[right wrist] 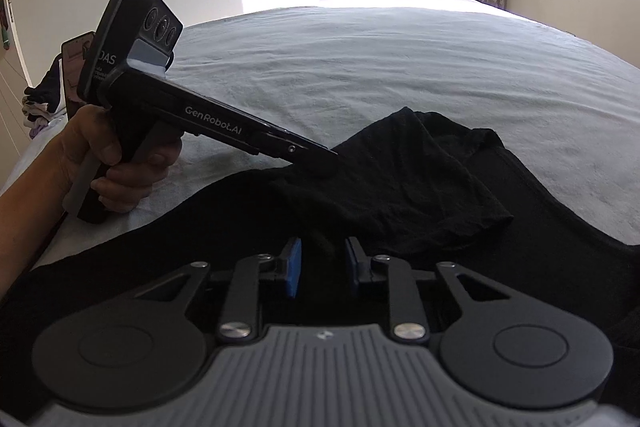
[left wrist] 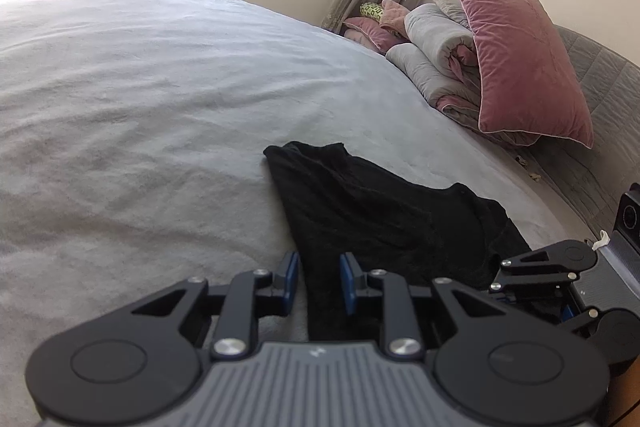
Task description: Fold clothes
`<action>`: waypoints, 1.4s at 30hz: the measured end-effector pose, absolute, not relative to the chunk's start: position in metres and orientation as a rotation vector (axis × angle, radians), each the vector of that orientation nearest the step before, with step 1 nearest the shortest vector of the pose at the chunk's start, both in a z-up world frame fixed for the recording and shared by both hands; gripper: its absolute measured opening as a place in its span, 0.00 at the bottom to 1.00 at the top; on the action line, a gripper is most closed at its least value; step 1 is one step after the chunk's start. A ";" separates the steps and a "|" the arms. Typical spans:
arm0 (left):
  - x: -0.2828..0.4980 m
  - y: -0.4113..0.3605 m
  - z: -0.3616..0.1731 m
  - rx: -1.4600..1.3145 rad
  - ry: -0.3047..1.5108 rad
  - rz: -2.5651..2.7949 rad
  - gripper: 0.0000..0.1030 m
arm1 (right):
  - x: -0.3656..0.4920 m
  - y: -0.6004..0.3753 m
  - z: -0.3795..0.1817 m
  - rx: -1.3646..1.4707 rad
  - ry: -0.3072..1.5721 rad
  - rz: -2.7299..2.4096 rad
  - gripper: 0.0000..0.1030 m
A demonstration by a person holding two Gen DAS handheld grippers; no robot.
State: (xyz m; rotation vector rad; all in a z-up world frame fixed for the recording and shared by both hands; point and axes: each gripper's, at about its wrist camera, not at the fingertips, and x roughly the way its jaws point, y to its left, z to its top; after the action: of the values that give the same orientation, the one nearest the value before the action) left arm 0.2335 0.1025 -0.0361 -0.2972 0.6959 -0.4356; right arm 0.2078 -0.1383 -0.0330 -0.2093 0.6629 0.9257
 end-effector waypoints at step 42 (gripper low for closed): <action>0.207 0.062 -0.038 -0.104 0.690 -0.698 0.44 | 0.231 -0.219 0.017 0.188 0.646 0.312 0.53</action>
State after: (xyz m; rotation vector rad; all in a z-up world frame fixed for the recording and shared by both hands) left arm 0.2069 0.0622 -0.0376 -0.1041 0.6897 -0.6977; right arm 0.2308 -0.2187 0.0170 0.1882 0.6458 0.3117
